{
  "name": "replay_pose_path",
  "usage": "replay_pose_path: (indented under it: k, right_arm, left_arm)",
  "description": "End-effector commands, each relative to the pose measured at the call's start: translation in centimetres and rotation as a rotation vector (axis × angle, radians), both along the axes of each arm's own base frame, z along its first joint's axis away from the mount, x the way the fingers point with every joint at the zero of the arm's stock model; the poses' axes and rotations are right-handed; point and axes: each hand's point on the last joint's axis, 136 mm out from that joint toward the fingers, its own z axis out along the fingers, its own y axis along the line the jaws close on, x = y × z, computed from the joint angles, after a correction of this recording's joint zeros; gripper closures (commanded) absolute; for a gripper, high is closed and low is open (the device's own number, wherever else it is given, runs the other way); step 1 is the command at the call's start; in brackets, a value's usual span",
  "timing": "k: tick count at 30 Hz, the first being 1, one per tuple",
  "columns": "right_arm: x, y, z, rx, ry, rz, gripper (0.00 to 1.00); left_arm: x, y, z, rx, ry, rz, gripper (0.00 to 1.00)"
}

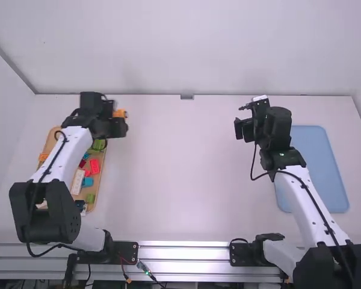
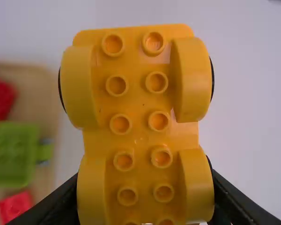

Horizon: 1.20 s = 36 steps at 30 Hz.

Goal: Assemble lego blocks to make yellow taxi

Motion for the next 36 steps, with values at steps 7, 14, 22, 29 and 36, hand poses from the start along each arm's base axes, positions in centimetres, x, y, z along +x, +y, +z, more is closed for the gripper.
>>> replay_pose_path:
  k: [7, 14, 22, 29, 36]
  right_arm:
    - [0.2, 0.0, 0.9, 0.008, 0.001, -0.004, 0.01]
    - [0.1, 0.0, 0.7, 0.007, 0.01, -0.004, 0.01]
    - [-0.1, 0.0, 0.4, 0.006, 0.021, -0.005, 0.01]
    - [-0.1, 0.0, 0.4, 0.005, 0.024, -0.004, 0.01]
    - [-0.1, 0.0, 0.4, 0.005, 0.023, -0.003, 0.01]
  left_arm:
    - [-6.1, -16.2, -4.4, 0.305, -0.012, -1.108, 0.83]
    - [-8.9, -19.3, -9.8, 0.451, 0.109, -1.345, 0.97]
    - [-8.8, -20.6, -13.5, 0.419, 0.143, -1.377, 0.91]
    - [-9.2, -20.8, -14.7, 0.39, 0.147, -1.383, 0.72]
    - [-9.0, -20.1, -15.9, 0.435, 0.136, -1.368, 0.16]
